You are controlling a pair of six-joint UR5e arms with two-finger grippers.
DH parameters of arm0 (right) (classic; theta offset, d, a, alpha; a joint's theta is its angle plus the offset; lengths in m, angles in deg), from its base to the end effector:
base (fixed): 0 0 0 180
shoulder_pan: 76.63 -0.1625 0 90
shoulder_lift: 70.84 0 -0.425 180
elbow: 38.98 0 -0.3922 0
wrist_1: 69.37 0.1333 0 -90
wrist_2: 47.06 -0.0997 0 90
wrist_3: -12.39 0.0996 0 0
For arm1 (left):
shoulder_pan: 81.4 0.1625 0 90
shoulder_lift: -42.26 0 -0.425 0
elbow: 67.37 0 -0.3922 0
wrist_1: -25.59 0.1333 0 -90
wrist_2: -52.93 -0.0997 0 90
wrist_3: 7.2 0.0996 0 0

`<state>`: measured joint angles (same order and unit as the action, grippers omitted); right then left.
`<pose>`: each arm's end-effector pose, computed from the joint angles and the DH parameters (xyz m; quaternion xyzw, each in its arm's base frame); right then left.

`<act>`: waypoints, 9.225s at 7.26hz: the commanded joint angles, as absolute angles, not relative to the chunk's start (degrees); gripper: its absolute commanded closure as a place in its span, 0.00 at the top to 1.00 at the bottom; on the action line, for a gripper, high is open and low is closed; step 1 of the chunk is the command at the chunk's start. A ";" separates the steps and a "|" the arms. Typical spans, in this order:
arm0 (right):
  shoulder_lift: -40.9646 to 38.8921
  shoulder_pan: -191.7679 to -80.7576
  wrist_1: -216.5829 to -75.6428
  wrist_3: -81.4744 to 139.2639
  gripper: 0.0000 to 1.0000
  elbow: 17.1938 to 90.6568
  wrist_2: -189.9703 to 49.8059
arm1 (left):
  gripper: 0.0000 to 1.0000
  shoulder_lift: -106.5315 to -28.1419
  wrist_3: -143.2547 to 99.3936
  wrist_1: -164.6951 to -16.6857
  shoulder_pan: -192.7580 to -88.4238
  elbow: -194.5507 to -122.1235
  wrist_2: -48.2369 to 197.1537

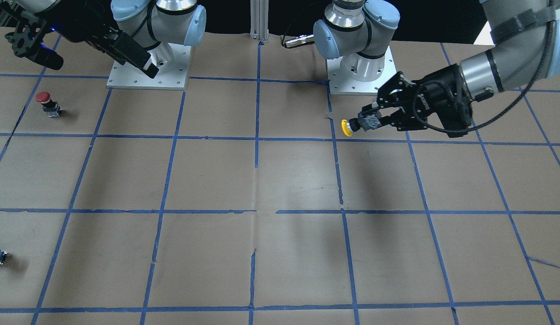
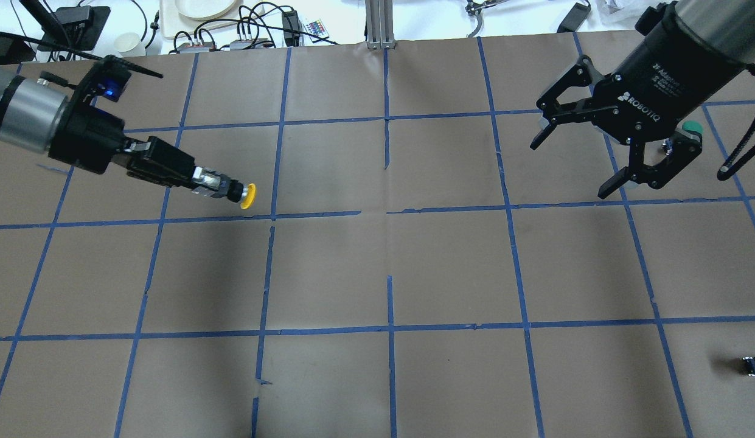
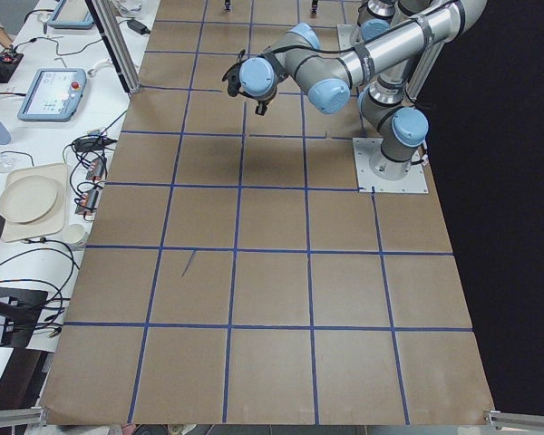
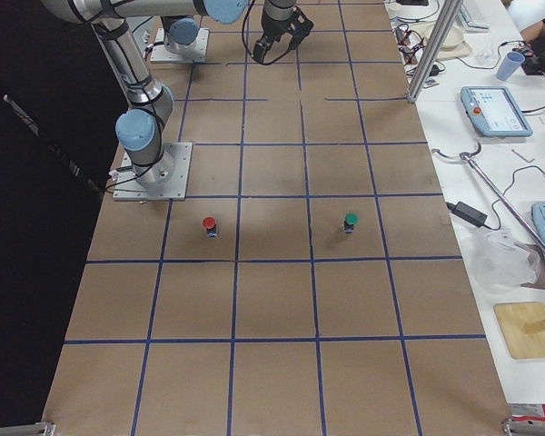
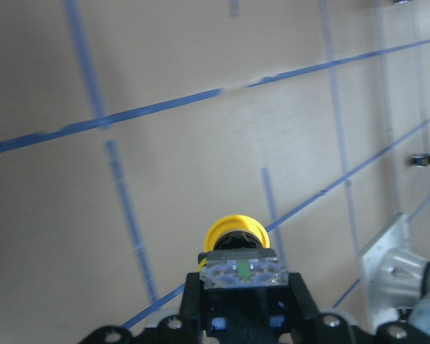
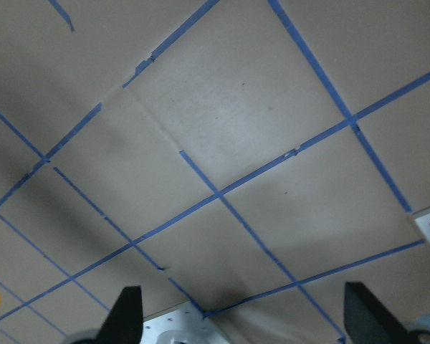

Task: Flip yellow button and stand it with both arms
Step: 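Lift the yellow button with the left gripper while the right gripper turns upward, then bring the yellow cap between the open right gripper fingers, then close the right gripper on the yellow cap and open the left gripper, then carry the yellow button with the right gripper while the left arm withdraws, then lower the yellow button upright onto the table and open the right gripper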

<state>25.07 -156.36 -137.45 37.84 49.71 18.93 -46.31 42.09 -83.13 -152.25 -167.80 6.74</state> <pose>0.0964 -0.4430 0.5212 0.3228 0.9152 0.1513 0.1880 -0.0495 -0.4741 0.4160 -0.1479 -0.8930 0.0199 0.4245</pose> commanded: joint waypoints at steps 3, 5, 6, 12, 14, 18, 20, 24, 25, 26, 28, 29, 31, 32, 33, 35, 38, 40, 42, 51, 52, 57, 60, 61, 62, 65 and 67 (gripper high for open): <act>21.45 -155.38 -134.41 56.51 1.00 50.13 -5.27 | 0.08 -39.67 38.24 -91.83 -165.57 -168.97 37.15; 18.99 -152.59 -127.60 56.78 1.00 50.14 -14.23 | 0.07 -39.83 38.33 -95.51 -167.61 -169.23 48.49; 19.33 -151.18 -124.33 56.78 1.00 50.14 -16.97 | 0.07 -40.27 38.33 -96.57 -167.79 -169.23 50.27; 25.75 -152.13 -116.22 56.86 1.00 49.88 -22.69 | 0.07 -40.18 35.87 -93.77 -167.97 -167.84 50.58; 25.22 -155.28 -116.91 57.30 1.00 49.44 -24.03 | 0.07 -40.36 32.55 -93.85 -167.97 -167.48 51.34; 25.48 -155.91 -116.92 58.18 1.00 49.44 -27.46 | 0.07 -40.27 29.63 -93.85 -167.97 -167.39 51.61; 25.05 -156.00 -116.91 59.06 1.00 49.52 -31.14 | 0.07 -40.45 29.71 -93.77 -167.97 -167.48 51.52; 24.87 -156.52 -116.39 59.50 0.99 50.14 -31.15 | 0.07 -40.54 29.71 -93.77 -167.97 -167.48 52.31; 24.87 -157.65 -116.56 60.72 0.97 50.14 -31.15 | 0.07 -40.54 29.71 -93.77 -167.97 -167.48 52.22; 24.78 -157.93 -116.74 60.82 0.92 50.14 -31.15 | 0.07 -40.45 29.89 -93.77 -167.97 -167.74 52.22; 24.69 -157.67 -117.09 60.73 0.69 50.14 -31.06 | 0.07 -40.36 29.80 -93.77 -167.97 -167.65 52.31; 24.69 -157.49 -117.09 60.73 0.49 50.14 -31.06 | 0.07 -40.36 29.80 -93.77 -167.97 -167.65 52.31; 24.69 -157.40 -117.00 60.73 0.27 50.14 -31.24 | 0.08 -40.27 29.89 -93.68 -167.97 -167.74 52.22; 24.69 -157.40 -117.00 60.73 0.22 50.14 -31.24 | 0.18 -40.10 30.06 -93.77 -167.97 -167.74 52.05; 24.69 -157.32 -116.92 60.73 0.21 50.14 -31.24 | 0.57 -40.18 30.15 -93.59 -167.97 -167.56 51.79; 24.61 -157.31 -117.00 60.73 0.20 50.14 -31.15 | 1.00 -40.10 30.07 -93.24 -167.97 -167.39 51.61; 24.43 -154.35 -117.26 60.82 0.19 49.62 -27.05 | 1.00 -40.88 21.68 -89.76 -167.88 -166.34 47.57; 24.52 -149.60 -122.84 59.86 0.19 48.30 -14.88 | 1.00 -40.89 3.44 -74.77 -167.88 -166.68 47.65; 24.52 -149.41 -127.20 53.31 0.19 48.38 -2.11 | 0.99 -40.97 -5.06 -70.22 -167.88 -166.43 47.65; 23.38 -136.86 -156.56 -37.52 0.14 63.72 39.77 | 0.99 -41.59 -20.91 -55.27 -173.58 -162.92 7.60; 23.20 -134.31 -165.25 -47.27 0.14 67.24 39.95 | 1.00 -41.68 -21.00 -58.58 -173.59 -161.51 -2.78; 12.42 -123.59 -179.72 -85.97 0.15 69.74 36.81 | 1.00 -45.37 -16.89 -68.63 -174.12 -154.55 -34.74; 7.73 -120.76 -183.10 -104.35 0.15 69.65 33.63 | 1.00 -45.46 -5.91 -68.19 -171.15 -153.42 -33.60; 6.86 -120.58 -183.18 -107.20 0.16 69.56 33.45 | 1.00 -45.54 -5.62 -69.84 -171.13 -153.33 -32.95; 5.89 -120.58 -183.10 -107.49 0.16 69.56 33.36 | 1.00 -45.28 -1.88 -70.47 -170.61 -152.98 -32.68; 3.07 -120.58 -182.57 -107.84 0.20 68.95 33.01 | 0.99 -45.55 0.53 -71.09 -169.81 -150.10 -35.83; 2.98 -120.58 -182.66 -107.93 0.26 68.95 33.10 | 0.99 -47.30 -1.04 -77.30 -169.64 -145.96 -37.76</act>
